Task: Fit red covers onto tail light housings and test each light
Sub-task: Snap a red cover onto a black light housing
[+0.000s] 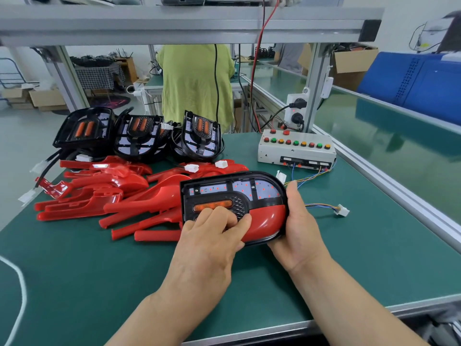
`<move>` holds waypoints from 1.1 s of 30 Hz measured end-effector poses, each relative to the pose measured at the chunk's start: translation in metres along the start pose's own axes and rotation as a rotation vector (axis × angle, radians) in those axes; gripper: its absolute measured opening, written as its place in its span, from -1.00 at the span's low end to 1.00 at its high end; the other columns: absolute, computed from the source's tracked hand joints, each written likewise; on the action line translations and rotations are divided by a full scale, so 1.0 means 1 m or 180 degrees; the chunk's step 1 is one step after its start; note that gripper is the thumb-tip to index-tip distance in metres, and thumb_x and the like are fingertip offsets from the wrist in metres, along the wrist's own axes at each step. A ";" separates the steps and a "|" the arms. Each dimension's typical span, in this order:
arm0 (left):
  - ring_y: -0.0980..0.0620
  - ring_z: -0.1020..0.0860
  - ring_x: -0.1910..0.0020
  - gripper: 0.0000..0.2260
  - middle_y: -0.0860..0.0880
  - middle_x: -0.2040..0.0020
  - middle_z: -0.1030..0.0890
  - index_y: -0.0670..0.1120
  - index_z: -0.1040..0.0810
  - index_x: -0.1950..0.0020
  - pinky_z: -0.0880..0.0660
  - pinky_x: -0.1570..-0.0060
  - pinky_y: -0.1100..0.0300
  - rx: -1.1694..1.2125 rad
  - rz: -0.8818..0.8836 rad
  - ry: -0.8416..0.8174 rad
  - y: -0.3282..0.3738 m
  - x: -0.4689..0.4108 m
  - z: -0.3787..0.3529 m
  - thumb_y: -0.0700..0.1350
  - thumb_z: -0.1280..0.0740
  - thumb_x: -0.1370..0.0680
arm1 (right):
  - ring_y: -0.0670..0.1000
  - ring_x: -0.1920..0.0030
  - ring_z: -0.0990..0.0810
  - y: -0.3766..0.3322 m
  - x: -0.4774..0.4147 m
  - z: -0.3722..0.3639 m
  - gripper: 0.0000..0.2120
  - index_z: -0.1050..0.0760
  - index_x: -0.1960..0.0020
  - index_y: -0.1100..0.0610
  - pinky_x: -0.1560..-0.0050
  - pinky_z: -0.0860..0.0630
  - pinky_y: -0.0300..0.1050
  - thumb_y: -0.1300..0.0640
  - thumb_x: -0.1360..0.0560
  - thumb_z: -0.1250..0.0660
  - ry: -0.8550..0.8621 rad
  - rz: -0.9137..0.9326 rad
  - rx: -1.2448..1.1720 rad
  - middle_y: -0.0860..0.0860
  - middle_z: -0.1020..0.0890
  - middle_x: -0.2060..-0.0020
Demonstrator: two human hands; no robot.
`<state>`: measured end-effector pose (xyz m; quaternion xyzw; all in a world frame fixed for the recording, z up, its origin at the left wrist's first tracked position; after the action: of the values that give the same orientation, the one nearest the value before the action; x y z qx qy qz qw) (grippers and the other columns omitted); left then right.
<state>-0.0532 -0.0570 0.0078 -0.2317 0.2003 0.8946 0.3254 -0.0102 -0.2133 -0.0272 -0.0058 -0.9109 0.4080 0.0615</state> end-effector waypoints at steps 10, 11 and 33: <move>-0.06 -0.50 0.13 -0.52 -0.05 0.11 -0.55 -0.19 -0.63 -0.25 -0.52 0.30 -0.14 0.0161 0.0036 0.0125 -0.002 0.004 0.006 -0.40 -0.55 -0.34 | 0.29 -0.27 -0.56 -0.005 0.005 -0.006 -0.43 -0.43 -0.39 0.29 -0.30 -0.49 0.22 -0.04 -0.50 -0.29 -0.0335 0.0158 0.0200 0.30 -0.58 -0.26; -0.08 -0.52 0.15 -0.52 -0.05 0.11 -0.54 -0.19 -0.62 -0.25 -0.52 0.31 -0.13 0.0138 0.0029 0.0111 -0.003 0.005 0.008 -0.40 -0.54 -0.35 | 0.27 -0.29 -0.55 -0.005 0.004 -0.005 -0.41 -0.44 -0.39 0.29 -0.31 -0.49 0.20 -0.08 -0.51 -0.24 -0.0293 0.0145 0.0194 0.28 -0.58 -0.26; -0.09 -0.53 0.20 -0.53 -0.04 0.16 -0.54 -0.19 -0.65 -0.18 -0.54 0.36 -0.09 -0.0114 -0.0172 -0.0037 -0.003 -0.002 0.008 -0.39 -0.57 -0.29 | 0.17 -0.21 -0.63 -0.003 0.006 -0.007 -0.43 -0.50 -0.35 0.25 -0.22 -0.57 0.09 -0.17 -0.65 -0.05 -0.0146 -0.0008 0.0068 0.20 -0.65 -0.19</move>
<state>-0.0525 -0.0520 0.0145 -0.2376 0.1761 0.8903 0.3464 -0.0152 -0.2093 -0.0195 0.0054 -0.9077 0.4176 0.0412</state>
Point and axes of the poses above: each hand's wrist, its own x-axis away from the middle knuckle, its own z-axis out of the back of the hand, y = z × x, the point moved 2 cm from there along -x, towards the middle knuckle
